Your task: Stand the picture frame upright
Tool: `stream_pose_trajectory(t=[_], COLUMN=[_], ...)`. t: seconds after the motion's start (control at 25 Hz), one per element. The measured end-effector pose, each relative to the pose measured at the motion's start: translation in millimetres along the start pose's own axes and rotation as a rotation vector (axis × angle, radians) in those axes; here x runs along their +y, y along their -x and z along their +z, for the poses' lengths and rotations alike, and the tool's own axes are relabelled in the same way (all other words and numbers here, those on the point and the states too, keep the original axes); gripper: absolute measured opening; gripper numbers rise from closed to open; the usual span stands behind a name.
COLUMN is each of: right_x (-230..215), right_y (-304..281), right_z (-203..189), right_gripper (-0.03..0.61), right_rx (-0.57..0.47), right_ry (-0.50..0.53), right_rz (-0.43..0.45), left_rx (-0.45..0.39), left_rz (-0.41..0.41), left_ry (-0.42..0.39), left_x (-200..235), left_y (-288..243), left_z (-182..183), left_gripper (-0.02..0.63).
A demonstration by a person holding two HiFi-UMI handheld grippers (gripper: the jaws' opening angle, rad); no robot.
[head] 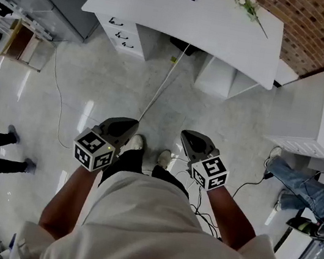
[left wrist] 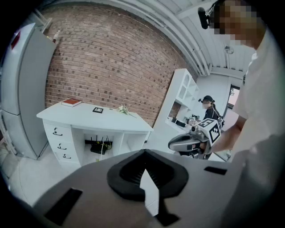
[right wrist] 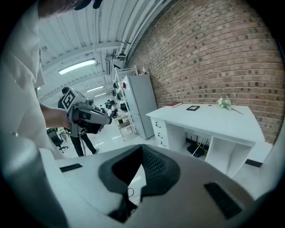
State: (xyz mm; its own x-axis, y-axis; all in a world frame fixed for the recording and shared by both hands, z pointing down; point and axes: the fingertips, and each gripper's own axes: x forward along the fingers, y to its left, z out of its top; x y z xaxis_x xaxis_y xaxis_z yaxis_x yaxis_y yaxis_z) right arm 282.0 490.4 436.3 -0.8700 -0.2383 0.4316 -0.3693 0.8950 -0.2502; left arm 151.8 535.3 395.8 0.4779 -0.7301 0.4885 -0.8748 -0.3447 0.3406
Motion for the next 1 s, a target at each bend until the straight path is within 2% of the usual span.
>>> stream_pose_trajectory(t=[0.2, 0.36, 0.68, 0.8, 0.96, 1.0], right_x=[-1.4, 1.0, 19.6, 26.3, 27.8, 27.4], right_y=[0.7, -2.2, -49.7, -72.7, -98.9, -104.2], right_z=[3.1, 10.8, 35.9, 47.1, 62.0, 65.9], right_gripper=[0.003, 0.003, 0.005, 0.011, 0.067, 0.098], right_rx=[-0.017, -0.009, -0.039, -0.042, -0.053, -0.057], right_ry=[0.010, 0.009, -0.036, -0.027, -0.021, -0.018], right_rz=[-0.018, -0.045, -0.048, -0.067, -0.124, -0.139], left_rx=[0.003, -0.002, -0.029, -0.040, -0.052, -0.052], left_rz=[-0.002, -0.032, -0.059, -0.058, -0.072, -0.079], left_ry=[-0.005, -0.025, -0.029, -0.042, -0.043, -0.040], left_x=[9.5, 14.4, 57.1, 82.4, 113.8, 120.8], left_y=[-1.5, 1.9, 24.7, 37.4, 49.6, 51.1], left_z=[-3.2, 7.7, 10.9, 13.9, 19.3, 20.5], left_gripper=[-0.005, -0.005, -0.005, 0.051, 0.086, 0.086])
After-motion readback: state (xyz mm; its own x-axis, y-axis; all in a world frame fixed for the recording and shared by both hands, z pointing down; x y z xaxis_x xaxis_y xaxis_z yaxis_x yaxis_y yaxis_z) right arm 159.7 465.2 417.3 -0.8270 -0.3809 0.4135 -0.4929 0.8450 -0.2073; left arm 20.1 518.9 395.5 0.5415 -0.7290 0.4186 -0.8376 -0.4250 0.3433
